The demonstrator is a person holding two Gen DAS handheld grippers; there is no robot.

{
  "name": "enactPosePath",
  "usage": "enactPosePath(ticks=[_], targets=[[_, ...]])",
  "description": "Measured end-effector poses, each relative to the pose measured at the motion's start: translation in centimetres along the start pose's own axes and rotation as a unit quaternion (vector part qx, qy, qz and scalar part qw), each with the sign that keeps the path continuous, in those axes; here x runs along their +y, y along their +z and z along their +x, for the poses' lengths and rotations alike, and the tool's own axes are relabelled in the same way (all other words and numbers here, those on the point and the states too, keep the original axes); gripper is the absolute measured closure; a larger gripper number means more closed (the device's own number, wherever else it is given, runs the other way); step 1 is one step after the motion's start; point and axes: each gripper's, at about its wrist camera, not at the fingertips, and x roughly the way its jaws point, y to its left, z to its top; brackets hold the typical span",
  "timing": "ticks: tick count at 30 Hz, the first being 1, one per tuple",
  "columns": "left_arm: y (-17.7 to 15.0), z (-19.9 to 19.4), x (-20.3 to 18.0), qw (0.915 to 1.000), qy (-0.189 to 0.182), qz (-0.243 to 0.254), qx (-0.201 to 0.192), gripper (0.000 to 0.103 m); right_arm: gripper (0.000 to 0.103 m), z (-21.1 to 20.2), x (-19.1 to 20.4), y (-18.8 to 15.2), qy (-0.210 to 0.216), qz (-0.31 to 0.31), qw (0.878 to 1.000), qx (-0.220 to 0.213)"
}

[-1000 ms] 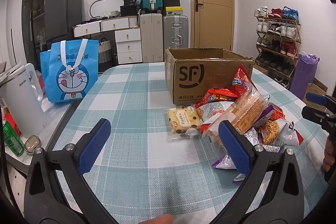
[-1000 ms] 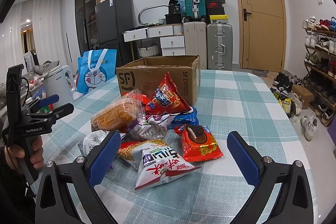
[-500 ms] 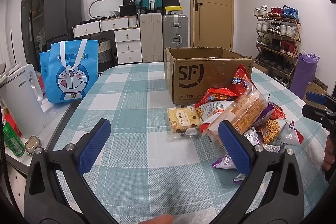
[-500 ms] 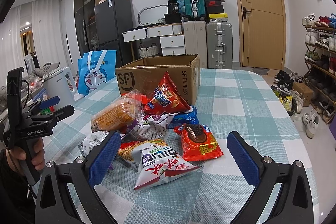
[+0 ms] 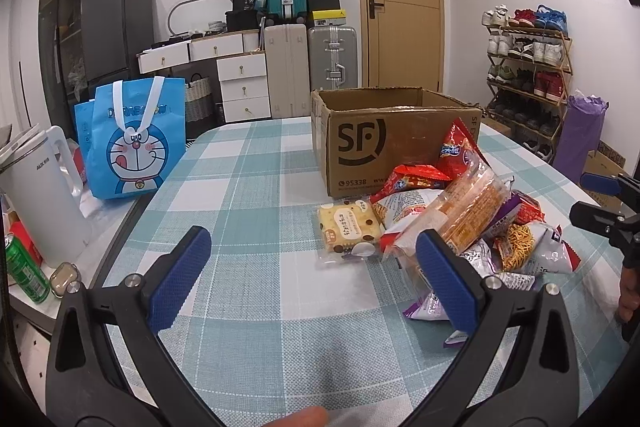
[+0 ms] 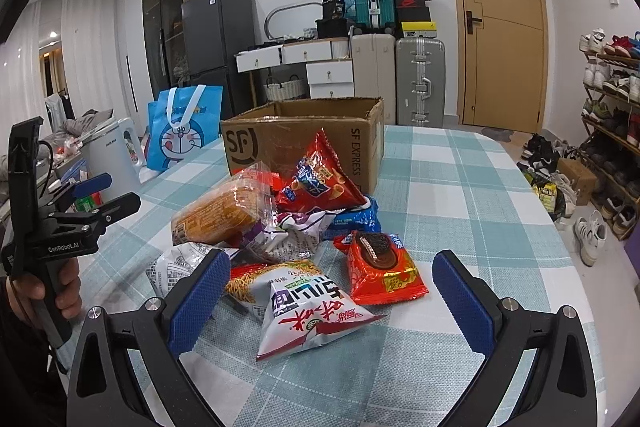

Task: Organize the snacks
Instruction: 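Grasp the white noodle bag with the left gripper while the right gripper grasps a white snack bag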

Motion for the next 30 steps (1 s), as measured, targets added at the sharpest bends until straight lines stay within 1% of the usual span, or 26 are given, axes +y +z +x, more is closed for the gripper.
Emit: enactPosePath(ticks=[4, 6, 10, 13, 15, 16, 19, 22, 24, 25, 28, 29, 30], targets=[[0.0, 0.2, -0.3, 1.0, 0.003, 0.007, 0.004, 0.001, 0.0, 0.7, 0.5, 0.0, -0.002, -0.011, 1.0, 0.019], [-0.1, 0.5, -0.5, 0.9998, -0.008, 0.009, 0.013, 0.001, 0.0, 1.0, 0.9, -0.1, 0.003, -0.018, 0.999, 0.03], [-0.3, 0.7, -1.3, 0.9996, -0.011, 0.02, 0.016, 0.001, 0.0, 1.5, 1.3, -0.2, 0.002, -0.03, 0.998, 0.048], [-0.5, 0.7, -2.1, 0.999, -0.029, 0.029, 0.02, 0.001, 0.0, 2.0, 1.2, -0.3, 0.003, -0.029, 0.997, 0.065], [-0.6, 0.8, -2.6, 0.9983, -0.039, 0.036, 0.024, 0.001, 0.0, 2.5, 0.9, -0.5, 0.012, -0.017, 0.997, 0.081], [-0.7, 0.8, -3.1, 0.9978, -0.045, 0.041, 0.027, 0.001, 0.0, 2.7, 0.6, -0.5, 0.025, -0.007, 0.996, 0.089], [-0.8, 0.9, -3.7, 0.9964, -0.062, 0.044, 0.037, 0.001, 0.001, 3.3, 0.6, -0.7, 0.043, 0.0, 0.994, 0.103], [-1.0, 1.4, -3.9, 0.994, -0.086, 0.032, 0.061, 0.001, 0.009, 3.6, 0.9, -0.8, 0.063, -0.002, 0.992, 0.113], [-1.1, 1.8, -3.9, 0.9922, -0.1, 0.022, 0.071, 0.001, 0.011, 3.9, 1.4, -0.8, 0.062, -0.009, 0.991, 0.118], [-1.2, 2.0, -3.9, 0.9913, -0.105, 0.02, 0.076, 0.001, 0.014, 4.0, 1.6, -0.7, 0.068, -0.012, 0.991, 0.118], [-1.3, 2.4, -4.0, 0.9893, -0.116, 0.016, 0.087, 0.001, 0.017, 3.8, 1.8, -0.6, 0.078, -0.019, 0.99, 0.116], [-1.3, 2.5, -4.1, 0.9884, -0.121, 0.014, 0.091, 0.001, 0.02, 3.8, 1.7, -0.4, 0.079, -0.019, 0.99, 0.116], [-1.3, 2.7, -4.2, 0.9874, -0.126, 0.013, 0.096, 0.001, 0.02, 4.0, 1.6, -0.3, 0.075, -0.019, 0.99, 0.118]])
